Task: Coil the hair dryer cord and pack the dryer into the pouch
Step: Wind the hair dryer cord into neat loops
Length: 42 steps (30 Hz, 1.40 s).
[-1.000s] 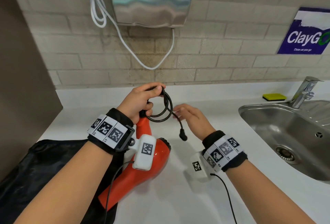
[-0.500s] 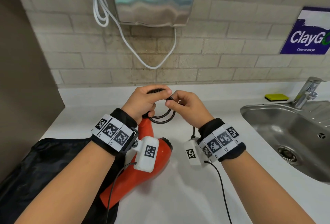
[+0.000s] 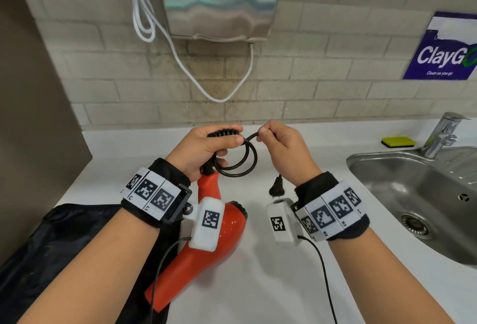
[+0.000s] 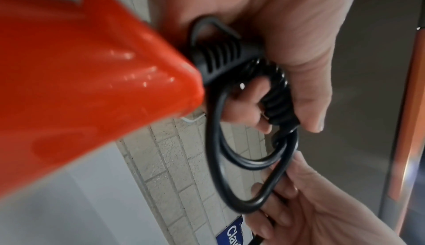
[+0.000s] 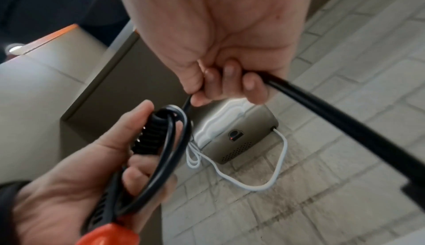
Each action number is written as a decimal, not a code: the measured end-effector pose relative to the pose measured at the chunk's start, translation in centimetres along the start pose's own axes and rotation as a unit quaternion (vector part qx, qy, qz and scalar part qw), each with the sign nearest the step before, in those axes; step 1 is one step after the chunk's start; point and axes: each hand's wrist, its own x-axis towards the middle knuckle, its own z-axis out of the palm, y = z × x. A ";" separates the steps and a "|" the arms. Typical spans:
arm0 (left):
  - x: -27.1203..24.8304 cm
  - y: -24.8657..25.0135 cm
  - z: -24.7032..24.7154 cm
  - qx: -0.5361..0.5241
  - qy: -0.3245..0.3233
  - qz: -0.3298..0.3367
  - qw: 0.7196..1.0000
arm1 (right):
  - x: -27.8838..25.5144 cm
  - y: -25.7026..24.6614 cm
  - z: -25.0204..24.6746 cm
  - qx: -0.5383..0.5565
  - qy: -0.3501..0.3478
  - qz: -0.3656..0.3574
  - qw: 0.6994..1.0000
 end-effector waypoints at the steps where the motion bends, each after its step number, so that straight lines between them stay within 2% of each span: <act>1: 0.1 0.1 0.0 0.008 0.001 -0.002 1.000 | 0.0 -0.2 0.0 -0.012 0.012 -0.014 1.000; 5: 0.1 0.5 0.4 0.023 -0.023 -0.007 0.999 | -0.2 -0.2 -0.2 -0.046 0.031 -0.042 0.998; 13: -0.4 0.6 1.7 0.121 -0.080 -0.004 0.989 | -0.4 -0.8 -0.1 -0.057 0.059 -0.070 0.994; 17: -0.5 0.6 1.5 0.093 -0.064 -0.004 0.994 | -0.4 -1.0 -0.2 -0.037 0.047 -0.088 0.994; 19: -0.5 0.5 1.2 0.082 -0.041 -0.003 0.996 | -0.5 -0.3 -0.4 -0.029 0.035 -0.072 0.996; 22: -0.3 0.5 1.1 0.063 0.005 -0.006 0.998 | -0.7 1.9 -0.7 -0.047 0.013 -0.006 0.999; 27: 0.3 0.4 0.7 0.028 0.047 -0.014 0.998 | -1.8 4.9 -1.1 -0.104 -0.094 0.074 0.987; 29: 0.4 0.4 0.7 0.024 0.056 -0.017 0.998 | -2.0 5.4 -1.1 -0.085 -0.111 0.096 0.986; 32: 0.5 0.3 0.6 0.023 0.062 -0.019 0.998 | -2.0 5.1 -1.0 -0.025 -0.096 0.105 0.990; 37: 0.5 0.4 0.4 0.017 0.063 -0.023 0.998 | -1.8 2.3 -0.6 0.194 -0.026 0.060 0.979; 42: 0.4 0.3 -0.1 0.004 0.081 -0.023 0.996 | -2.6 0.1 0.0 0.231 0.002 -0.006 0.973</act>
